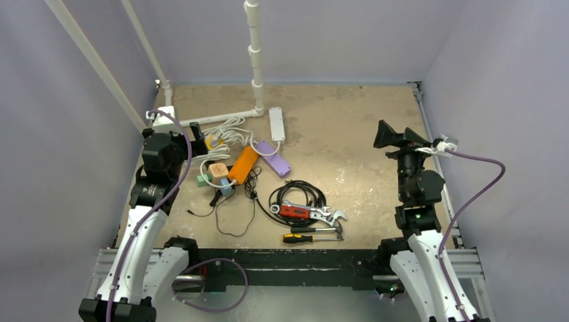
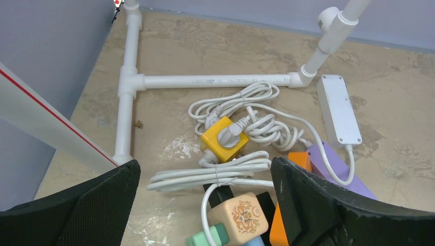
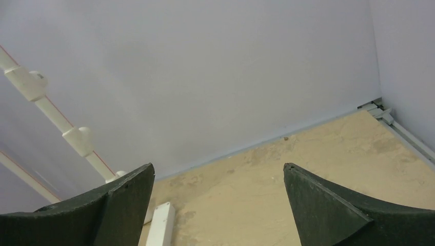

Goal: Pull the plug off the socket
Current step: Move the socket to the center of the board.

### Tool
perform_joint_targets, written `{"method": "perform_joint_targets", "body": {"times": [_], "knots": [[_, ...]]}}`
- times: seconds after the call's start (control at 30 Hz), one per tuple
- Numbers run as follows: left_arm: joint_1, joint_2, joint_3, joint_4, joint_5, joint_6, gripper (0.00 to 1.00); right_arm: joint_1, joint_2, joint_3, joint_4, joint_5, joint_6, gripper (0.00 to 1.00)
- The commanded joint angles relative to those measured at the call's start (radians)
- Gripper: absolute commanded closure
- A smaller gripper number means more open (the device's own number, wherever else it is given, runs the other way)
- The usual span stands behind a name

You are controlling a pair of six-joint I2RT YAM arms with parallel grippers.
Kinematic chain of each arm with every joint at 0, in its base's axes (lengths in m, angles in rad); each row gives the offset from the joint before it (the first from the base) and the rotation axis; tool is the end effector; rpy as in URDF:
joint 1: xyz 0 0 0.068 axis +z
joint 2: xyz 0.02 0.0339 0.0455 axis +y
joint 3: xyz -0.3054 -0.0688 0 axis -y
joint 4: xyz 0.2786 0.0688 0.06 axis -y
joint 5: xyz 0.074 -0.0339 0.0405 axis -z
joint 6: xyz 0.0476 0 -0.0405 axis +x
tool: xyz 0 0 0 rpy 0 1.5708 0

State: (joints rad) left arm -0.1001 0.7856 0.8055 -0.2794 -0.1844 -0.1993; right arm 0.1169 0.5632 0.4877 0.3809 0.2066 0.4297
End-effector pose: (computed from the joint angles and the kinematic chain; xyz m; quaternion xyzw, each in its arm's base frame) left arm 0.1981 -0.0111 0.3640 -0.0952 0.7855 -0.0184 0.6112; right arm 0.1592 0.0089 0.3516 0.1738 0.5680 0.1578 0.7888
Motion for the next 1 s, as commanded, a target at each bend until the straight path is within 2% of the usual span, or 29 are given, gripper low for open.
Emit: {"method": "perform_joint_targets", "body": {"times": [0.0, 0.2, 0.33, 0.43, 0.5, 0.73, 0.83, 0.97], "knots": [[0.007, 0.003, 0.039, -0.001, -0.003, -0.020, 0.01, -0.002, -0.030, 0.037, 0.027, -0.059, -0.015, 0.01], [0.004, -0.030, 0.011, 0.003, -0.025, -0.026, 0.01, -0.002, -0.106, 0.019, -0.006, -0.006, 0.027, 0.01], [-0.007, -0.031, 0.006, -0.016, -0.059, -0.030, 0.01, -0.003, -0.123, 0.029, -0.025, -0.050, 0.023, 0.01], [-0.036, -0.005, 0.015, -0.012, -0.014, -0.004, 0.03, -0.003, -0.119, 0.040, -0.054, -0.052, 0.023, 0.01], [-0.075, 0.036, 0.031, -0.022, -0.006, 0.010, 0.04, -0.002, -0.111, 0.050, -0.068, -0.056, 0.010, 0.01], [-0.300, 0.258, 0.145, -0.062, 0.041, 0.030, 0.05, -0.003, -0.036, 0.048, -0.019, -0.261, -0.055, 0.01], [-0.365, 0.395, 0.235, -0.073, 0.121, 0.002, 0.04, -0.003, 0.024, 0.072, -0.030, -0.326, -0.066, 0.01], [-0.383, 0.551, 0.285, -0.030, 0.279, -0.078, 0.04, -0.002, 0.102, 0.092, -0.017, -0.432, -0.075, 0.01]]}}
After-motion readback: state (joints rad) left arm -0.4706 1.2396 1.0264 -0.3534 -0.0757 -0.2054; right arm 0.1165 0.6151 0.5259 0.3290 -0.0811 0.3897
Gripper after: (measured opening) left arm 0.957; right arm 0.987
